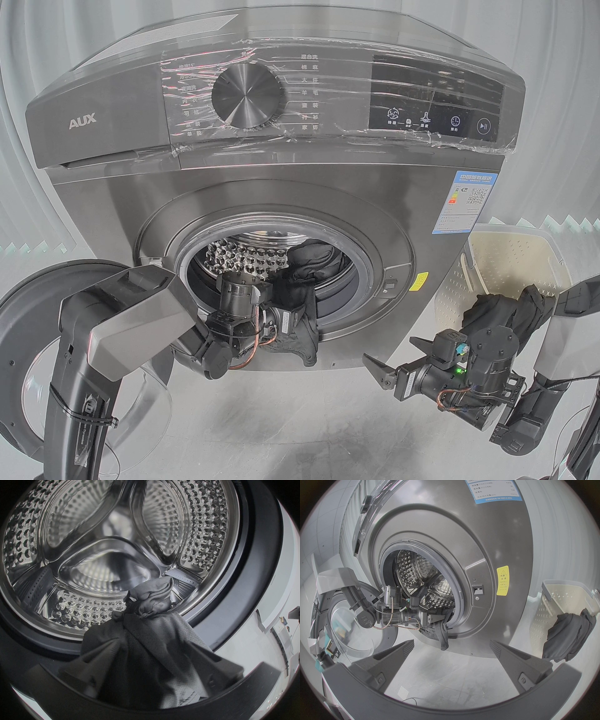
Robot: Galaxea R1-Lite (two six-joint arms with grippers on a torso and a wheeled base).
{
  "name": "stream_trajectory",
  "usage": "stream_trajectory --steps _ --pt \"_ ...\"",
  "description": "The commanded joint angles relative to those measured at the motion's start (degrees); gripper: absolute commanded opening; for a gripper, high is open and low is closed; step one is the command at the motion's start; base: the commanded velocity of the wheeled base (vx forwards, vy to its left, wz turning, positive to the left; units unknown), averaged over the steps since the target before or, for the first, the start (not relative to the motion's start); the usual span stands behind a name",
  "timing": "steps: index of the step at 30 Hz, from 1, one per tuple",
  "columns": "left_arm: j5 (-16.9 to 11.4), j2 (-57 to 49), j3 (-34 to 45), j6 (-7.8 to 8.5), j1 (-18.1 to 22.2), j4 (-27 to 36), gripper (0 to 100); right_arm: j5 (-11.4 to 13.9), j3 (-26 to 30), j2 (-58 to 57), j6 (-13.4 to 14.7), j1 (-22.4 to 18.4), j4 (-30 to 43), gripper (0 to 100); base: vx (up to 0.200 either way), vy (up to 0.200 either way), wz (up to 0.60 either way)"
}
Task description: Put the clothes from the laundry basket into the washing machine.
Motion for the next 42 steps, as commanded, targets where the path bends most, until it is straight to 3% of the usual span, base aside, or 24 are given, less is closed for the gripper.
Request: stream_trajectory --steps 1,8,15,23,24,31,36,42 --pt "-0.1 1.3 -0.1 -0.11 0.0 0.5 0 0.0 -0.1 0.1 0.0 0.0 0.0 100 0.000 0.000 0.00" --pt "0.9 1.3 -5.8 -1.25 0.4 -1.6 0 0.0 -0.1 0.0 0.0 0.1 0.0 100 0.000 0.000 0.00" --pt "5.1 2.3 -15.3 -4.41 1.8 -3.3 0 0.0 -0.1 0.0 0.0 0.0 0.0 100 0.000 0.000 0.00" --pt "7.0 3.9 -18.4 -4.76 2.5 -5.3 0 0.0 0.0 0.0 0.0 0.0 0.0 100 0.000 0.000 0.00" --pt "7.0 3.9 -18.0 -4.76 2.5 -5.4 100 0.0 0.0 0.1 0.0 0.0 0.0 100 0.000 0.000 0.00" --pt "6.4 3.2 -13.2 -4.76 1.9 -5.5 100 0.0 0.0 0.1 0.0 0.0 0.0 100 0.000 0.000 0.00" --pt "4.5 2.0 -6.6 -4.06 1.0 -5.4 100 0.0 0.0 0.1 0.0 0.0 0.0 100 0.000 0.000 0.00" --pt "3.9 2.4 -4.2 -3.27 0.7 -5.7 100 0.0 0.0 0.1 0.0 0.0 0.0 100 0.000 0.000 0.00"
